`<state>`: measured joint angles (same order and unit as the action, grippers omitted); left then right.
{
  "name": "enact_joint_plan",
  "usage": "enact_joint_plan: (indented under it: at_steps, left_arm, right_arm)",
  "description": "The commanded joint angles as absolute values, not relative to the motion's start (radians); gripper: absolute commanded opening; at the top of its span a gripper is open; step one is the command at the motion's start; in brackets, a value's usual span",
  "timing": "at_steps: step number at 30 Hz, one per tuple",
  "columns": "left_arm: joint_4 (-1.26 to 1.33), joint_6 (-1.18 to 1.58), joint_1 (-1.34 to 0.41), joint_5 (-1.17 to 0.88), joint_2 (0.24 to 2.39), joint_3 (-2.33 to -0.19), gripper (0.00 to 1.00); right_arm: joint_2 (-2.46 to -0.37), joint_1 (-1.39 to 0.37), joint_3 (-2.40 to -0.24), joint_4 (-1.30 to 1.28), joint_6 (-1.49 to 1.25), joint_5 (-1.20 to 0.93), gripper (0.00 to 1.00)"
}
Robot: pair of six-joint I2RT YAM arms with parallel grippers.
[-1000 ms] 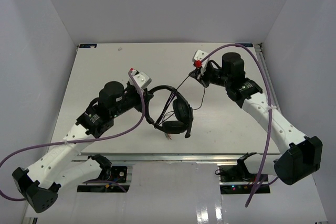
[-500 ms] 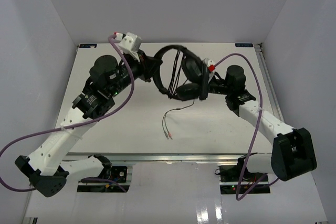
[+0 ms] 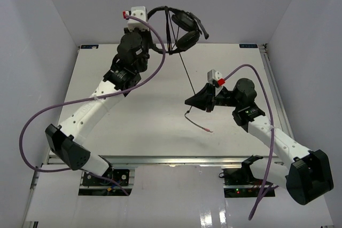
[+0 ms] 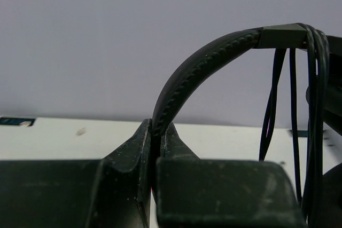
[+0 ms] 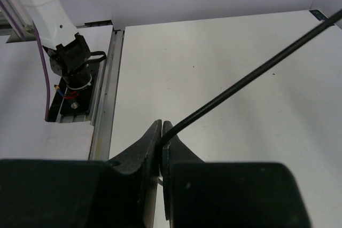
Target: Wrap the headphones
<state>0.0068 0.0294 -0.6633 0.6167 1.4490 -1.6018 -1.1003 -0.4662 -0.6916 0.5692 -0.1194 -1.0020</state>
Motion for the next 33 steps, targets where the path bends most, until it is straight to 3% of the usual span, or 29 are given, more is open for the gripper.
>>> enact_joint_plan:
  at_steps: [1, 10, 15, 20, 33]
  left_arm:
    - [0.051, -0.043, -0.546, 0.786, 1.491, -1.582, 0.0]
    - [-0.141, -0.087, -0.519, 0.704, 1.623, -1.512, 0.0]
    - [-0.159, -0.225, -0.559, 0.619, 1.619, -1.345, 0.0]
    - [-0.175, -0.21, -0.574, 0.596, 1.584, -1.252, 0.0]
    - [-0.629, 0.541, -0.477, 0.373, 1.828, -1.766, 0.0]
  right_arm:
    - [-1.07, -0.499, -0.737, 0.367, -0.02, -1.01, 0.08]
    - [-1.067, -0.536, -0.851, 0.129, 0.168, -0.902, 0.08]
    - [-1.091, -0.55, -1.021, -0.142, 0.389, -0.709, 0.08]
    - [-1.123, -0.565, -1.064, -0.193, 0.44, -0.68, 0.08]
    - [-1.094, -0.629, -0.954, -0.167, 0.434, -0.767, 0.08]
